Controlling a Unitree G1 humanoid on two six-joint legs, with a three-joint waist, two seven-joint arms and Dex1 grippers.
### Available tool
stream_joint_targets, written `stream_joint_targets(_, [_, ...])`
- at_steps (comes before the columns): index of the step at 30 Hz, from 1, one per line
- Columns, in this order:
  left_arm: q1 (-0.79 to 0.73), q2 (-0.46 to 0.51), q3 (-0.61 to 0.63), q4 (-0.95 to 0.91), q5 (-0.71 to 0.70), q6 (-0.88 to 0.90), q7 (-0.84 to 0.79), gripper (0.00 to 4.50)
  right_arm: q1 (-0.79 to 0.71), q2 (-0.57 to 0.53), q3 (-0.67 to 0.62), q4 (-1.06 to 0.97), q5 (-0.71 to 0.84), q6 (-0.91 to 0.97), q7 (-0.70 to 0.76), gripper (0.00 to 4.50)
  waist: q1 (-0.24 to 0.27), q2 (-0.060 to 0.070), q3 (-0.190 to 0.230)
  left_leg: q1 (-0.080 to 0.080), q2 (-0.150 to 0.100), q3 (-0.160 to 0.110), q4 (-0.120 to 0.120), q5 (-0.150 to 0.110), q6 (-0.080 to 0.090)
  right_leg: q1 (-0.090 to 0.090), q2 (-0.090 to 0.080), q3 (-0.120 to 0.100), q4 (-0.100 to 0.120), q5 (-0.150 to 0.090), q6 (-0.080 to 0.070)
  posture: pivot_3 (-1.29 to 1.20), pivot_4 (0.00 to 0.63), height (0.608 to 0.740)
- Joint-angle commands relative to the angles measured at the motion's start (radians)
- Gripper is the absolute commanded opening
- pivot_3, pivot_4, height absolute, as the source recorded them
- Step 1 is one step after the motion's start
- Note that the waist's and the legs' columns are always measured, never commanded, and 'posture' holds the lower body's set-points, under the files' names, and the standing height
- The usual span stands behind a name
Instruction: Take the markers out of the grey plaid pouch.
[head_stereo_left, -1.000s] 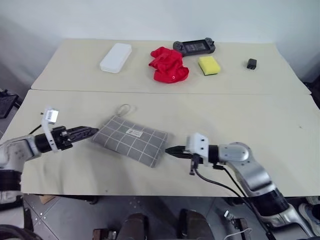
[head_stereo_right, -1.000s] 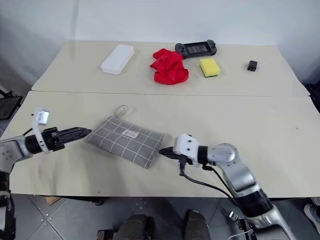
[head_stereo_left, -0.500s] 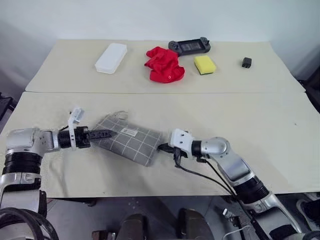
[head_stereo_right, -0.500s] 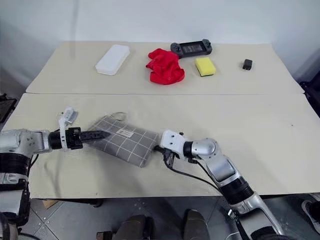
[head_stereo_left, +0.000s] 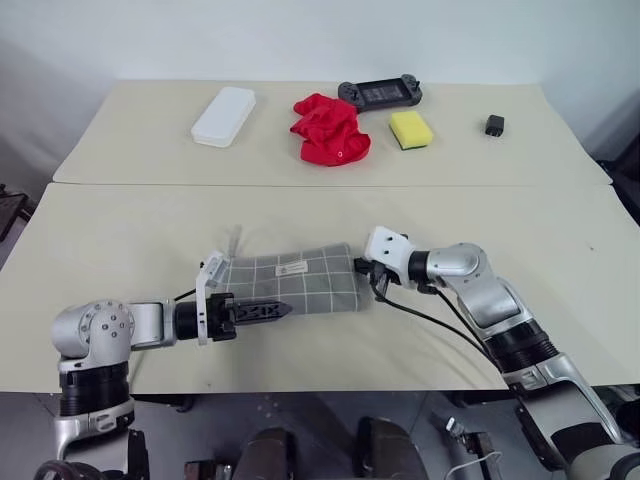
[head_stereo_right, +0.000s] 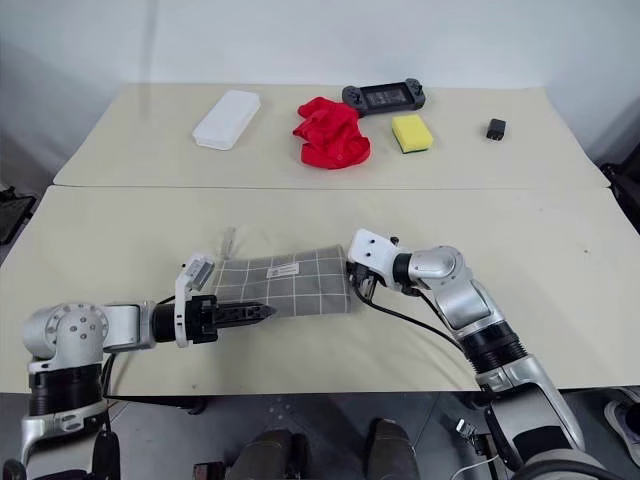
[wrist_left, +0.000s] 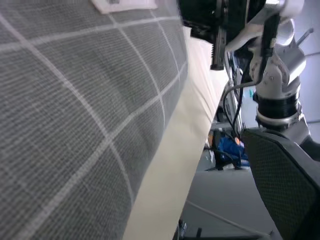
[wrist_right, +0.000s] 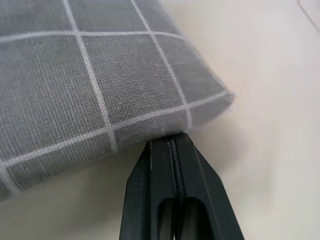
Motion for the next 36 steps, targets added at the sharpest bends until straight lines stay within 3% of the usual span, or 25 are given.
stream_joint_targets(1, [0.063, -0.027, 0.073, -0.081, -0.139, 0.007, 0.146, 4.50, -0.010, -0.036, -0.057, 0.033, -0.003, -0.049, -0.011, 0.02, 0.000, 0.000, 0.000, 0.000, 0.000, 0.000, 0.000, 0.000, 0.000, 0.000, 0.000, 0.000, 0.000, 0.000, 0.000, 0.00, 0.150, 0.740])
stream_joint_targets(6, [0.130, 0.058, 0.241, 0.015, -0.217, 0.007, 0.258, 4.50, -0.018, -0.012, -0.137, 0.032, 0.113, -0.149, 0.049, 0.02, -0.006, 0.000, 0.000, 0.000, 0.000, 0.001, 0.000, 0.000, 0.000, 0.000, 0.001, 0.000, -0.001, 0.000, 0.000, 0.00, 0.150, 0.740])
stream_joint_targets(9, [0.123, 0.087, 0.274, 0.069, -0.278, 0.007, 0.310, 4.50, -0.033, 0.043, -0.142, 0.024, 0.145, -0.155, 0.051, 0.02, -0.007, 0.000, 0.000, 0.002, 0.000, 0.002, 0.000, 0.001, -0.002, 0.000, 0.004, 0.001, 0.000, -0.001, -0.001, 0.00, 0.150, 0.740])
stream_joint_targets(17, [0.094, 0.073, 0.231, 0.104, -0.375, 0.007, 0.406, 4.50, -0.034, 0.185, -0.039, -0.028, 0.147, -0.114, 0.096, 0.02, -0.001, 0.000, 0.000, 0.002, 0.001, 0.001, 0.000, 0.001, -0.003, -0.001, 0.003, 0.003, 0.001, -0.001, -0.001, 0.00, 0.150, 0.740])
stream_joint_targets(24, [0.082, 0.098, 0.224, 0.133, -0.402, 0.007, 0.438, 4.50, 0.029, 0.170, 0.056, -0.082, 0.097, -0.038, 0.130, 0.02, -0.001, 0.000, 0.000, 0.002, 0.000, 0.000, 0.000, 0.001, -0.003, 0.000, 0.002, 0.003, 0.002, -0.001, -0.001, 0.00, 0.150, 0.740])
stream_joint_targets(29, [0.050, 0.243, 0.198, 0.208, -0.346, 0.005, 0.355, 4.50, 0.021, 0.145, 0.069, 0.005, 0.047, -0.117, 0.132, 0.02, -0.005, 0.000, 0.000, 0.002, -0.002, 0.001, 0.000, 0.001, -0.003, -0.001, 0.004, 0.003, 0.002, -0.001, -0.002, 0.00, 0.150, 0.740])
stream_joint_targets(36, [0.002, 0.495, 0.042, 0.365, -0.195, -0.076, 0.070, 4.50, -0.017, 0.149, 0.058, 0.097, 0.040, -0.202, 0.139, 0.02, -0.009, 0.000, 0.000, 0.002, 0.002, 0.006, -0.002, 0.001, -0.007, -0.005, 0.010, 0.008, 0.003, -0.002, -0.004, 0.00, 0.150, 0.740])
